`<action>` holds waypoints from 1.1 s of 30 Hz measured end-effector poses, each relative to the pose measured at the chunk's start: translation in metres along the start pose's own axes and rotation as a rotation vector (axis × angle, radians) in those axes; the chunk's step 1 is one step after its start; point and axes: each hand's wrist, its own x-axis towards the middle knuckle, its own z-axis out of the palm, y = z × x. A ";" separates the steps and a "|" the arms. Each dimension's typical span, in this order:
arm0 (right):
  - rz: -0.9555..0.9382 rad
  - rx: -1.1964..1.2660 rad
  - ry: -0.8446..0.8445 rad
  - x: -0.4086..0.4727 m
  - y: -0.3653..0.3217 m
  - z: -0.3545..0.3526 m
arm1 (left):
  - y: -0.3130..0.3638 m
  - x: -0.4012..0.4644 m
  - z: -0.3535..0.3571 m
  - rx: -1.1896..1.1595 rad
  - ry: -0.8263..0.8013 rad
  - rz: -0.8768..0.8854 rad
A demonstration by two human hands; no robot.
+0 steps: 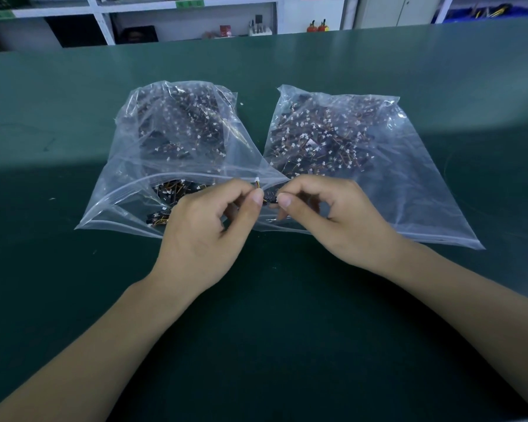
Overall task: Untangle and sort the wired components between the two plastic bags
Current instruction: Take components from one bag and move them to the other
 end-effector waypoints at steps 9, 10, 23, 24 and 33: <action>0.015 0.009 0.052 0.001 -0.002 0.000 | 0.002 -0.003 0.001 -0.029 -0.044 0.004; 0.014 0.006 0.048 0.001 -0.002 0.001 | 0.001 -0.003 0.001 -0.027 -0.042 0.012; 0.004 0.004 0.029 0.001 -0.001 0.000 | -0.001 -0.003 0.002 -0.041 -0.048 0.014; 0.005 0.005 0.029 0.001 -0.001 0.000 | -0.001 -0.003 0.002 -0.039 -0.051 0.007; 0.015 0.001 0.033 0.002 0.000 -0.002 | -0.002 -0.003 0.002 -0.023 -0.059 0.028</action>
